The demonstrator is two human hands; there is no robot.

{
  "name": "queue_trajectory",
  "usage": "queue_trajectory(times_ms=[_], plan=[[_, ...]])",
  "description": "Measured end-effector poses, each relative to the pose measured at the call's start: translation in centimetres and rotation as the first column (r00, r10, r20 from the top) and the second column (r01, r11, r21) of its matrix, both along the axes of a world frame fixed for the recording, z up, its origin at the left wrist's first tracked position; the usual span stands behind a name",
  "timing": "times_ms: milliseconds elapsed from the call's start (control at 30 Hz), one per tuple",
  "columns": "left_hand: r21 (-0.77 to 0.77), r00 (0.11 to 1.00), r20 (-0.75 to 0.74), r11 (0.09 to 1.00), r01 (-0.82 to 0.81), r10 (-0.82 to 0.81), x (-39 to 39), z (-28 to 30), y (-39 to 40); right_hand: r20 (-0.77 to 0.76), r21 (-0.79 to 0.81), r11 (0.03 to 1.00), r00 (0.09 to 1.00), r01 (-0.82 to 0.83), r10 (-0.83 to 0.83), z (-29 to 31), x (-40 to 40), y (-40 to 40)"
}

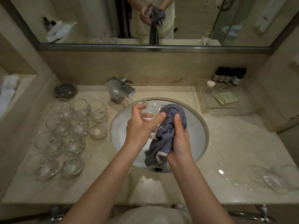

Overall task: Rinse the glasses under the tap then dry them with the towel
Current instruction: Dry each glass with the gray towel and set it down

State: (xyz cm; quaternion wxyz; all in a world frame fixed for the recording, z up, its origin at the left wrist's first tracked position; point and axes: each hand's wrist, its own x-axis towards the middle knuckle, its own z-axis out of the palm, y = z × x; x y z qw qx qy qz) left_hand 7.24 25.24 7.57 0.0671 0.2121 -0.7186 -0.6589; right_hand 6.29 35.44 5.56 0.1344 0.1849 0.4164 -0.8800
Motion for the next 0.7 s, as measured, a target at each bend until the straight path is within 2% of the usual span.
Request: queue_trajectory(times_ms=[167,267,333,400,467,567,700], plan=[[0.214,0.998,-0.05,0.976,0.05,-0.04,0.0,0.4,-0.7,0.004,-0.016,0.999,1.0,-0.029,0.029,0.3,-0.2,0.1],[0.271,0.996,-0.032,0.958,0.093,-0.088,0.1,-0.1,-1.1,-0.016,-0.022,0.998,0.998,-0.057,0.057,0.2,-0.4,0.7],[0.229,0.992,-0.028,0.965,0.127,-0.123,0.3,-0.5,-1.7,-0.057,0.016,0.998,0.996,-0.062,0.063,0.1,-0.7,1.6],[0.173,0.986,-0.019,0.97,0.168,-0.167,0.6,-0.9,-2.4,-0.143,0.079,0.995,0.988,-0.053,0.064,0.1,-1.0,2.5],[0.191,0.978,-0.006,0.96,0.205,-0.208,0.7,-1.1,-3.0,-0.248,0.175,0.982,0.963,-0.065,0.108,0.4,-1.3,3.3],[0.182,0.965,-0.022,0.947,0.263,-0.263,0.7,-1.0,-4.0,-0.375,0.395,0.908,0.877,-0.141,0.299,0.8,-1.7,4.5],[0.118,0.903,0.004,0.897,0.427,-0.43,0.3,-0.1,-5.5,-0.438,0.552,0.802,0.74,-0.227,0.511,1.8,-1.8,5.7]])
